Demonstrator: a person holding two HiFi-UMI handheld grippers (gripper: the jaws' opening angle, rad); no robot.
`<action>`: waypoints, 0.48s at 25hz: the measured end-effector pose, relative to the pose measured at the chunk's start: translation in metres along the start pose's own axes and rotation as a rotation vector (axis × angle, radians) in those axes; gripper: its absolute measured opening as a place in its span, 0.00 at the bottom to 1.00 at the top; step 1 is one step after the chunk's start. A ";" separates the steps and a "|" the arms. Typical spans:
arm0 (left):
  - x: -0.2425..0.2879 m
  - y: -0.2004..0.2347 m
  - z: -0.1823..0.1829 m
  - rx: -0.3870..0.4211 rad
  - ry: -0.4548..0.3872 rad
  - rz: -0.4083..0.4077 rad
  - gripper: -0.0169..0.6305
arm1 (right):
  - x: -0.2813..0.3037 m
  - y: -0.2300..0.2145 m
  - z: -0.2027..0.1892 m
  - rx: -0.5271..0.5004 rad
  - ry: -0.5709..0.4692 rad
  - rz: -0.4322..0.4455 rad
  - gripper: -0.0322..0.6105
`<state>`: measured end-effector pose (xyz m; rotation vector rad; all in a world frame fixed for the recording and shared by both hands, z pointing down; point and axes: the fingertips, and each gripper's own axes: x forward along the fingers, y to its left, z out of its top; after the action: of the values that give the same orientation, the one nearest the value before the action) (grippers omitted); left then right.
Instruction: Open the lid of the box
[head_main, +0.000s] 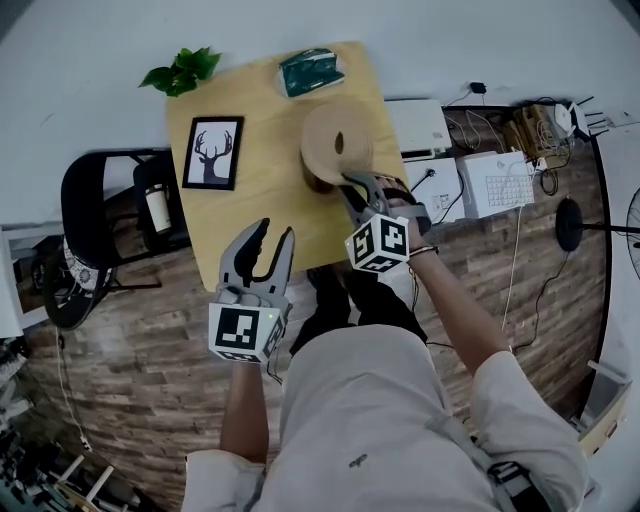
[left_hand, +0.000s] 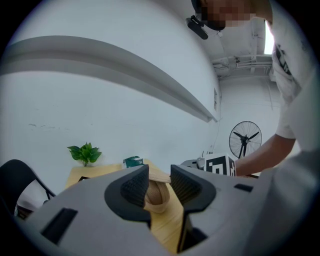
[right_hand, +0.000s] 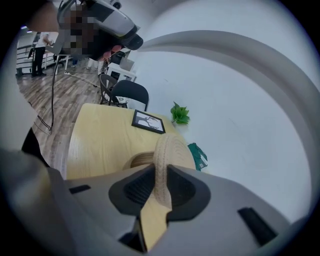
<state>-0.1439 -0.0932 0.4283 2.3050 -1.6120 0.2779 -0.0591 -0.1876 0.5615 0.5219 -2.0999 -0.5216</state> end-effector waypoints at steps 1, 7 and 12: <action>-0.001 -0.001 0.002 0.004 -0.003 -0.001 0.23 | -0.001 -0.002 0.001 0.005 -0.003 -0.010 0.16; -0.007 -0.007 0.007 0.017 -0.013 -0.008 0.23 | -0.012 -0.010 0.007 0.032 -0.017 -0.054 0.16; -0.012 -0.009 0.011 0.020 -0.025 -0.005 0.23 | -0.024 -0.017 0.013 0.059 -0.039 -0.078 0.16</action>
<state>-0.1399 -0.0841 0.4128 2.3360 -1.6232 0.2660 -0.0542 -0.1863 0.5296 0.6341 -2.1445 -0.5190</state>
